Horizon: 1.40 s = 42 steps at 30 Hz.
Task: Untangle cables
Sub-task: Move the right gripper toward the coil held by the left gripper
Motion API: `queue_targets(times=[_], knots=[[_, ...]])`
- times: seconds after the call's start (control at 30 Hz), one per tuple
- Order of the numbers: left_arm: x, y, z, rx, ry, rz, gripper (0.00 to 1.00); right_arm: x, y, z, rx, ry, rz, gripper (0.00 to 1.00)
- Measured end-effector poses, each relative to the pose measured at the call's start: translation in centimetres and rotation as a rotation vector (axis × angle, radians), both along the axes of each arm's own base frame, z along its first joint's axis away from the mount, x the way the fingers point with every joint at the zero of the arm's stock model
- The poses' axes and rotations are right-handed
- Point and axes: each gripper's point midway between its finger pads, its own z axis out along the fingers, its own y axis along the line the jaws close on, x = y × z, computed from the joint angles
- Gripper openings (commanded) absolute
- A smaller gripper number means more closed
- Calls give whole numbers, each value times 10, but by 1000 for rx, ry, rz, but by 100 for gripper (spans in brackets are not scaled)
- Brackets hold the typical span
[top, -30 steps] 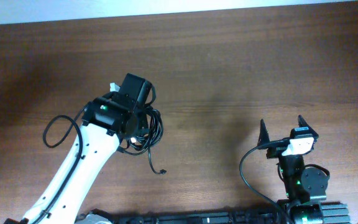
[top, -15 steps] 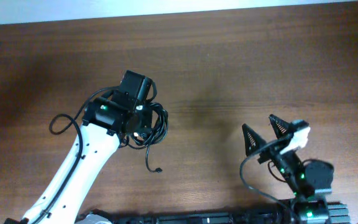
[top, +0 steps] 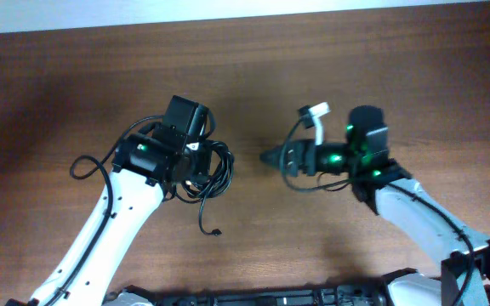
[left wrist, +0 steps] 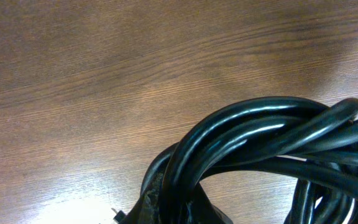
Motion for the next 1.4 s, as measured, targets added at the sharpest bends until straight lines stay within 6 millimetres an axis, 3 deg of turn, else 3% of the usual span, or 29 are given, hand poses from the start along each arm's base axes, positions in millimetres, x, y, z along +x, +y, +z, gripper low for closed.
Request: queue_targets(times=[0.07,0.1,0.17,0.23,0.3,0.4,0.47,0.5,0.53,0.57,0.6,0.8,0.87,0.93,1.0,1.1,1.17,1.2,1.23,1.27,1.3,1.33,1.4], knots=[[-1,-3,0,-16,8,-7,0,-1,27,8,-14,-109,-4,59],[-2,-5,-1,-29,13,-12,0,-6,44,10,-23,-142,-5,43],[-3,-8,-1,-41,18,-16,0,-9,56,8,-43,-151,-19,33],[-3,-8,-1,-43,19,-17,0,-7,57,6,-53,-154,-38,36],[-4,-9,-1,-48,21,-19,0,-5,56,6,-57,-159,-47,57],[-6,-15,-1,-79,35,-32,0,-5,56,6,-57,-155,-51,58],[-1,-33,4,-174,19,-65,0,-6,57,6,-54,-154,-42,58],[0,-37,5,-191,15,-72,0,-8,57,6,-52,-151,-34,52],[-1,-40,6,-209,20,-80,0,-9,57,6,-51,-148,-27,40],[-2,-43,6,-226,26,-87,0,-9,58,6,-52,-150,-24,18],[-3,-46,7,-240,31,-93,0,-9,57,5,-53,-141,-29,6],[1,-54,12,-285,9,-150,0,2,47,-15,-143,-65,-126,4],[-8,-62,31,-332,-35,-260,0,7,43,-20,-177,-55,-169,4],[-29,-65,61,-378,-110,-393,0,5,47,-15,-171,-75,-160,4],[-38,-62,68,-352,-136,-441,0,1,48,-8,-144,-88,-120,4],[-26,-56,70,-293,-189,-371,0,-1,24,9,-35,-76,-16,4],[-16,-47,71,-275,-211,-205,0,-3,21,11,-22,-67,0,4],[-1,-10,74,-175,-272,2,0,5,10,3,-35,-35,-40,4],[11,35,86,-75,-370,225,19,12,3,1,-40,-30,-70,4],[13,45,90,-59,-398,283,37,12,3,1,-41,-27,-70,4],[17,63,93,-53,-427,398,80,12,3,1,-41,-27,-69,5],[18,75,93,-86,-432,494,99,12,3,1,-41,-27,-70,5],[16,52,87,-191,-365,418,99,15,1,-1,-51,-29,-91,5]])
